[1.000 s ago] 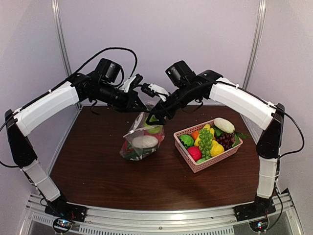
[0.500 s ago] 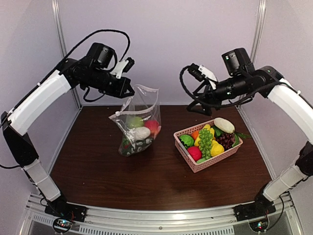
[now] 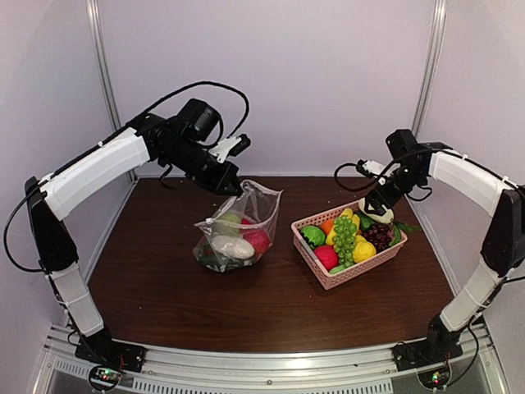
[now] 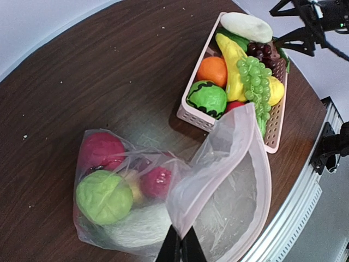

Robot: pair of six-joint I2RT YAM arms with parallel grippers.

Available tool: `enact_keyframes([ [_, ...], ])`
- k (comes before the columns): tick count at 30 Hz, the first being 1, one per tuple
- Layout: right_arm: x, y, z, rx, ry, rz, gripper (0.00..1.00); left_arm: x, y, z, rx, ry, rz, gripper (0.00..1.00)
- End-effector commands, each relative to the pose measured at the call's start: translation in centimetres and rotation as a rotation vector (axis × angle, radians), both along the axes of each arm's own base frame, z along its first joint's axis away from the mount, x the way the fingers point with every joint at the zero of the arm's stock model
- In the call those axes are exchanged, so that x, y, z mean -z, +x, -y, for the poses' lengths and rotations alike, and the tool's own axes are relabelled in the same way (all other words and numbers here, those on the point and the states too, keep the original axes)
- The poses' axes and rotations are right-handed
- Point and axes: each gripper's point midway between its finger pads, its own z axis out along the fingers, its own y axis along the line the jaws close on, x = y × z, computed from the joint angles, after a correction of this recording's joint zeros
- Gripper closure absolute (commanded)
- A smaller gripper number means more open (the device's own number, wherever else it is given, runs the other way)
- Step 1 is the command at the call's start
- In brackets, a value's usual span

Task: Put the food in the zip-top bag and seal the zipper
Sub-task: Pick up the fake vegetable from the bin.

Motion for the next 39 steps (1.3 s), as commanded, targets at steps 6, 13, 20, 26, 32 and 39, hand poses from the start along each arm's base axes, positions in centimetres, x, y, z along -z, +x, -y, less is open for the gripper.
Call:
enact_keyframes([
  [6, 2.6, 2.8, 4.0, 0.093, -0.245, 0.070, 0.14, -2.7, -0.4, 1.6, 0.029, -0.142, 0.017, 1.00],
  [13, 5.6, 3.2, 4.5, 0.091, -0.279, 0.005, 0.18, -2.6, -0.7, 1.6, 0.024, -0.159, 0.008, 1.00],
  [20, 5.7, 3.2, 4.4, 0.102, -0.262, 0.000, 0.37, -2.5, -0.7, 1.3, 0.011, -0.155, 0.010, 1.00],
  [26, 5.1, 2.6, 5.0, 0.102, -0.289, 0.002, 0.53, -2.4, -0.6, 1.4, 0.008, -0.162, 0.011, 1.00],
  [32, 0.4, 2.1, 4.3, 0.111, -0.214, 0.083, 0.60, -2.3, -0.3, 1.7, -0.001, -0.173, 0.009, 1.00],
  [39, -8.6, -3.4, -4.3, -0.182, 0.140, 0.144, 0.59, -2.5, -0.1, 2.2, -0.006, -0.202, 0.003, 1.00],
])
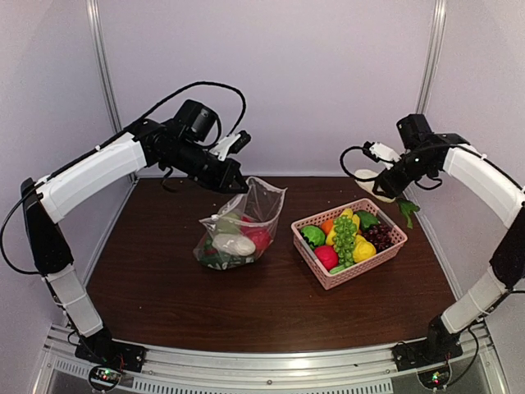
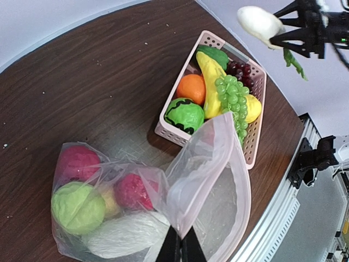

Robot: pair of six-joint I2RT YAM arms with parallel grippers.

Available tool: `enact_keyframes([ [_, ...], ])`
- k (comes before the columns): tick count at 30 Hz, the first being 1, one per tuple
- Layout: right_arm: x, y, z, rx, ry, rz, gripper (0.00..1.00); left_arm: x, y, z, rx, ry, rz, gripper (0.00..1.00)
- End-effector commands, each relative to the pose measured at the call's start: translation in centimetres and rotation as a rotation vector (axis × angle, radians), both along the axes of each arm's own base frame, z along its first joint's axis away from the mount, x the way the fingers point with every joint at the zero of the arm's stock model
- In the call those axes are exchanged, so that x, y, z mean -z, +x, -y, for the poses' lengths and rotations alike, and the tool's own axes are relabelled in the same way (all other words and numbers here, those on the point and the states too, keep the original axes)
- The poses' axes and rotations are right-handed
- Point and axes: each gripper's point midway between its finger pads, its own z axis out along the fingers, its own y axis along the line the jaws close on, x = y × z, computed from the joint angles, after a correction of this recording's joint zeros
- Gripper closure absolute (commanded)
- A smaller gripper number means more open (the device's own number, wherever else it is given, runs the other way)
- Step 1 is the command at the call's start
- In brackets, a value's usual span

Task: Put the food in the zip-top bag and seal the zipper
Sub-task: Pick up the fake vegetable from the bin, then place the fake vegetable in the zipper food storage bag.

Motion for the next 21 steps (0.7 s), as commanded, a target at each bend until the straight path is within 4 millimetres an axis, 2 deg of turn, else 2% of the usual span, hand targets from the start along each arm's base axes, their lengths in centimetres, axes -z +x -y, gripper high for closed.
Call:
enact_keyframes([
  [1, -6.6, -5.0, -7.3, -0.273, 0.233, 0.019, 0.59, -1.6, 0.4, 0.7, -0.006, -0.065, 0.028, 1.00],
  [4, -9.5, -8.7, -12.0, -0.453, 0.308, 0.015, 0.58, -1.4, 0.6, 0.8, -0.019, -0.066, 0.019, 1.00],
  [5, -10.0, -9.5, -12.9, -0.490, 0.320, 0.010, 0.58, -1.3, 0.7, 0.8, -0.023, -0.068, 0.017, 1.00],
  [7, -10.6, -11.9, -15.6, -0.598, 0.349, -0.022, 0.57, -1.3, 0.7, 0.9, -0.030, -0.076, 0.010, 1.00],
  [10, -10.2, -14.3, -18.2, -0.713, 0.349, -0.090, 0.57, -1.2, 0.7, 1.2, -0.031, -0.091, -0.002, 1.00],
  [14, -8.7, -15.3, -20.8, -0.755, 0.341, -0.175, 0.58, -1.4, 0.7, 1.4, -0.033, -0.105, -0.008, 1.00],
  [16, -8.2, -15.1, -21.8, -0.742, 0.345, -0.205, 0.59, -1.5, 0.5, 1.6, -0.020, -0.120, -0.018, 1.00],
  [19, -8.4, -14.0, -23.3, -0.702, 0.381, -0.212, 0.60, -1.7, 0.2, 2.1, 0.003, -0.151, -0.032, 1.00],
  [21, -8.8, -14.1, -24.2, -0.727, 0.407, -0.232, 0.60, -1.6, 0.0, 2.4, 0.012, -0.161, -0.040, 1.00],
])
